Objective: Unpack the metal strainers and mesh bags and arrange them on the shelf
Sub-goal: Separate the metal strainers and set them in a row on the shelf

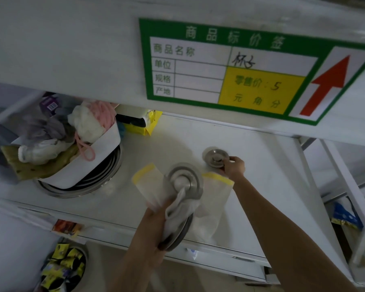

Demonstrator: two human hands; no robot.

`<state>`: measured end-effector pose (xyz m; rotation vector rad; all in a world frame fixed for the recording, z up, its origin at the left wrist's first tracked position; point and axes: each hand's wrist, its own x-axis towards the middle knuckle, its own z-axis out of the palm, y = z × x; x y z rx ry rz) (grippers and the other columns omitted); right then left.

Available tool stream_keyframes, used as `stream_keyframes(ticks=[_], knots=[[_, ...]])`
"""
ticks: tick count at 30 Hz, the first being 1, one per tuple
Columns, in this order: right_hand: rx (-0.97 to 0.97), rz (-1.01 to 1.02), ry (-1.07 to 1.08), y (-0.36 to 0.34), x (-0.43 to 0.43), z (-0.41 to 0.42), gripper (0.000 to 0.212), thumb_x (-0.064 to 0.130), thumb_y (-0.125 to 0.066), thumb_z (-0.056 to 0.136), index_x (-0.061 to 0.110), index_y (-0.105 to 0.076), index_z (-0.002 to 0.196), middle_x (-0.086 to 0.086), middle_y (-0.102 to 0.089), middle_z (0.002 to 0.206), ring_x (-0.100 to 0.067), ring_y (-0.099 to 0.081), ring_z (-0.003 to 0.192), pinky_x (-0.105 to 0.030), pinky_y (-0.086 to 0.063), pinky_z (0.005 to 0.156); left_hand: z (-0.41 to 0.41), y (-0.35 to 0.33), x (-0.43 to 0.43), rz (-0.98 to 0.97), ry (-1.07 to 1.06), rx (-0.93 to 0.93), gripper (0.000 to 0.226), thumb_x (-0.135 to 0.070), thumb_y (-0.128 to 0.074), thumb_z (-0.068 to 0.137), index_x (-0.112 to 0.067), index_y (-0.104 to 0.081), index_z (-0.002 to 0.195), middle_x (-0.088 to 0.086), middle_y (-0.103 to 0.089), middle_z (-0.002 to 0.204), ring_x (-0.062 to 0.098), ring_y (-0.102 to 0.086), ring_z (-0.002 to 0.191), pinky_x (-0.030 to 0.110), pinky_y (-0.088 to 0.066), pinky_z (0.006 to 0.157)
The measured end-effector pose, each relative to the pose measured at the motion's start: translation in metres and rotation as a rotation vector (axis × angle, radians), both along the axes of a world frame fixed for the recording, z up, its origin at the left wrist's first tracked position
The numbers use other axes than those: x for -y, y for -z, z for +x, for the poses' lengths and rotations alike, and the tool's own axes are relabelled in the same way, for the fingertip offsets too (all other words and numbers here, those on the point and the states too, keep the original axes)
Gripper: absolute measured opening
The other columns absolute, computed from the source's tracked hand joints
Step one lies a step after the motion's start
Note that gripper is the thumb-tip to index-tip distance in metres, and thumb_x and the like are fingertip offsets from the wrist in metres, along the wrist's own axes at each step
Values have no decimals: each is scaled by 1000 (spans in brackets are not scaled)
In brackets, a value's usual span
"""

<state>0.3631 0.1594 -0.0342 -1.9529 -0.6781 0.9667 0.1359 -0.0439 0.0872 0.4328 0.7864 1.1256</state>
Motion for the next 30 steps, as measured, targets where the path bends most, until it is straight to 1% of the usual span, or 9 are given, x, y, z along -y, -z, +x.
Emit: stream_keyframes(ticks=[4,8,12,14,16,20,23,26,30], knots=[[111,-20,25,5,-6,1,19,23,-61,87,12,-68,100,-14,-72,100,-31,-67,84,-43,-60,78,3,-14,2,22,-25,12,35,-18,-71,59,-9,-70,94,-4,-80,74,5,-76,66,17,-59,54],[276,-10,-4,6,-9,0,18,22,-58,88,8,-69,92,-16,-73,94,-34,-67,85,-37,-56,73,2,-18,2,-13,-62,51,87,-31,-99,6,-8,-76,86,1,-81,79,11,-77,68,19,-58,51],[389,-21,-27,5,-10,0,12,18,-60,85,9,-67,88,-13,-72,91,-33,-67,84,-37,-56,74,2,-12,-2,-38,-57,-14,57,-9,-79,55,-4,-66,110,-1,-81,86,8,-77,76,20,-62,61],[379,-18,-9,6,-6,2,8,18,-62,83,12,-64,87,-13,-72,94,-32,-67,85,-39,-57,77,2,-6,-4,-49,-57,-17,45,3,-77,59,-6,-69,103,2,-81,91,9,-77,77,20,-62,64],[336,2,16,6,0,4,18,24,-64,83,12,-62,96,-12,-71,98,-31,-68,85,-38,-56,75,3,-1,-6,-44,-60,-6,43,-10,-80,56,-10,-73,98,4,-80,95,11,-77,79,22,-63,66],[-35,170,64,-13,39,-8,24,22,-63,89,3,-65,105,-12,-68,91,-21,-63,60,-25,-51,53,4,5,-10,-78,-7,-57,65,-22,-88,48,-9,-68,108,-3,-80,74,8,-75,64,17,-58,52],[-354,166,-120,-44,91,-18,35,31,-49,97,2,-66,108,-14,-68,93,-24,-63,74,-30,-52,66,6,18,-16,-89,-14,-99,43,-7,-64,72,-5,-64,115,-2,-80,76,10,-77,68,19,-59,54],[-589,114,-312,-74,134,-22,48,51,-39,96,17,-63,119,-11,-70,106,-28,-66,96,-40,-53,84,12,30,-23,-84,1,-189,39,-13,-69,75,-10,-68,114,5,-80,92,19,-76,81,26,-60,62],[-568,191,-456,-100,169,-27,44,58,-47,88,34,-58,123,-4,-69,116,-24,-68,106,-40,-52,91,33,37,-25,-46,4,-385,39,-30,-77,76,-16,-69,112,7,-78,101,23,-74,95,32,-57,73]])
